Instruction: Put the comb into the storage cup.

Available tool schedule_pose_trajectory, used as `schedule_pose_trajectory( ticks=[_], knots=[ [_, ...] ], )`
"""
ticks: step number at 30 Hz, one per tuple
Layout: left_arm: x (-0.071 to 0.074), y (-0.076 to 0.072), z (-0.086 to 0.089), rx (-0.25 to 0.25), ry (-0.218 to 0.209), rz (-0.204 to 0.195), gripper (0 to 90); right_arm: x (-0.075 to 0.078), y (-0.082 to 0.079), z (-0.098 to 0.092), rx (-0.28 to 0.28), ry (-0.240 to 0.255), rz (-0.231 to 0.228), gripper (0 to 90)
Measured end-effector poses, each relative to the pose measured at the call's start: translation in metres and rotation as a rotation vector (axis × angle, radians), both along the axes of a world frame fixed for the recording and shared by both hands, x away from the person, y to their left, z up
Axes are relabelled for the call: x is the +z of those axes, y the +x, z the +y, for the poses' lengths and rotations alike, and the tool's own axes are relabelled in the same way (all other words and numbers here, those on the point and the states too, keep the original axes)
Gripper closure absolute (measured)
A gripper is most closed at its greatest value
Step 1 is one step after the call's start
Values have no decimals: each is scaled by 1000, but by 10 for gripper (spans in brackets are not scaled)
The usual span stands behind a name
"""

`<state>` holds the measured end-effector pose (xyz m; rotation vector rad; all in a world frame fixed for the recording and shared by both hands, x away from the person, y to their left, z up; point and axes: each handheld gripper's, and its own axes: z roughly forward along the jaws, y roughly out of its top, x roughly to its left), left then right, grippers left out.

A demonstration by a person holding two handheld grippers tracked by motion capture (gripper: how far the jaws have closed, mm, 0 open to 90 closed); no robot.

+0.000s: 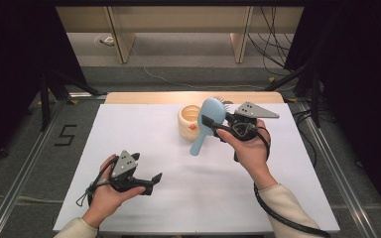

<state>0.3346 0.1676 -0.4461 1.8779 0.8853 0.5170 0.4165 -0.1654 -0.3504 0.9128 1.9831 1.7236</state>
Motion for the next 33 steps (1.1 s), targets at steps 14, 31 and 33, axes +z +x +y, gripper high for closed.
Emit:
schedule_pose_trajectory(
  ticks=[14,31,33],
  knots=[
    [-1,1,-1,2,7,2,0,0,5,3,-9,-12,-4,520],
    [-2,2,0,7,6,6,0,6,8,-1,-32,1,-14,520],
    [-2,2,0,7,7,6,0,6,8,-1,-33,1,-14,520]
  ],
)
